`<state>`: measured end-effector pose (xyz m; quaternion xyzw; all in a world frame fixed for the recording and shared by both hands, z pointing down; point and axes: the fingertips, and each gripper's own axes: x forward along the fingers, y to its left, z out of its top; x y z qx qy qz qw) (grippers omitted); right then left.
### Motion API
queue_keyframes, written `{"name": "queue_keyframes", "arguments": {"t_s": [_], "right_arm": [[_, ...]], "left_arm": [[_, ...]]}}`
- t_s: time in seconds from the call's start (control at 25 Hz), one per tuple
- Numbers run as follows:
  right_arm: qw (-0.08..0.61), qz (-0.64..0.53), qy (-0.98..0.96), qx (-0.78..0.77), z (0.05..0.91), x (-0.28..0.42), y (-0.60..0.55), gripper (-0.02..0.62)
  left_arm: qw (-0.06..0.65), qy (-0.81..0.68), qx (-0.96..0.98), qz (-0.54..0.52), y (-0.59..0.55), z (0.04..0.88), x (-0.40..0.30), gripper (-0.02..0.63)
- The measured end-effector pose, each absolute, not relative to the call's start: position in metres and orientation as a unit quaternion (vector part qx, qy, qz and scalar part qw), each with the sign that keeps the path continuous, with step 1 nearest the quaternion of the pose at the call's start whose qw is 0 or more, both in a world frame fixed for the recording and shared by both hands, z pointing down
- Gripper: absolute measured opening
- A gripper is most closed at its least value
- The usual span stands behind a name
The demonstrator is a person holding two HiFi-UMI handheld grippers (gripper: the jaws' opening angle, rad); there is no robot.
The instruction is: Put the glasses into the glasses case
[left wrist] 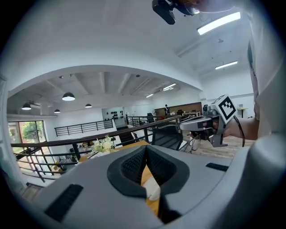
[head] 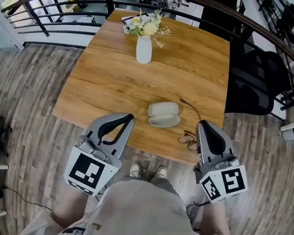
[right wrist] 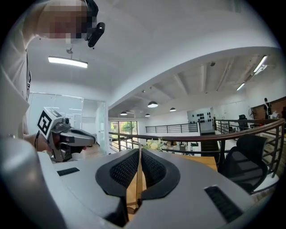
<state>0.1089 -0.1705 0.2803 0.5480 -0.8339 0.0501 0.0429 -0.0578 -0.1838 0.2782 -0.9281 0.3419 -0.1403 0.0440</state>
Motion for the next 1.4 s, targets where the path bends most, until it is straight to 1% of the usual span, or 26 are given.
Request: {"name": "queue_keyframes", "arguments": {"t_s": [0.04, 0.16, 0.32, 0.48, 0.68, 0.84, 0.92, 1.12, 1.4], "right_arm": [[0.044, 0.054, -0.837, 0.543, 0.284, 0.110, -0.173, 0.041], [0.050, 0.067, -0.845, 0.528, 0.299, 0.112, -0.186, 0.041], [0.062, 0.081, -0.855, 0.508, 0.321, 0.113, -0.210, 0.041], [0.067, 0.096, -0.865, 0.488, 0.344, 0.109, -0.239, 0.041], [0.092, 0.109, -0.875, 0.462, 0.374, 0.098, -0.272, 0.041], [0.112, 0.130, -0.883, 0.437, 0.404, 0.084, -0.295, 0.041], [0.112, 0.145, -0.889, 0.419, 0.424, 0.077, -0.306, 0.041], [0.088, 0.183, -0.906, 0.371, 0.472, 0.063, -0.324, 0.041], [0.109, 0.191, -0.914, 0.340, 0.527, 0.055, -0.334, 0.041]], "left_arm": [[0.044, 0.342, -0.928, -0.143, -0.184, 0.282, -0.056, 0.017], [0.016, 0.351, -0.923, -0.155, -0.188, 0.294, -0.050, 0.017], [0.009, 0.345, -0.924, -0.167, -0.201, 0.320, -0.044, 0.017], [-0.013, 0.346, -0.920, -0.185, -0.219, 0.346, -0.040, 0.017], [-0.034, 0.349, -0.914, -0.204, -0.241, 0.369, -0.041, 0.017], [-0.064, 0.353, -0.908, -0.214, -0.255, 0.393, -0.046, 0.017], [-0.081, 0.359, -0.905, -0.214, -0.264, 0.406, -0.048, 0.017], [-0.116, 0.398, -0.890, -0.188, -0.285, 0.431, -0.060, 0.017], [-0.149, 0.395, -0.883, -0.206, -0.295, 0.468, -0.058, 0.017]]}}
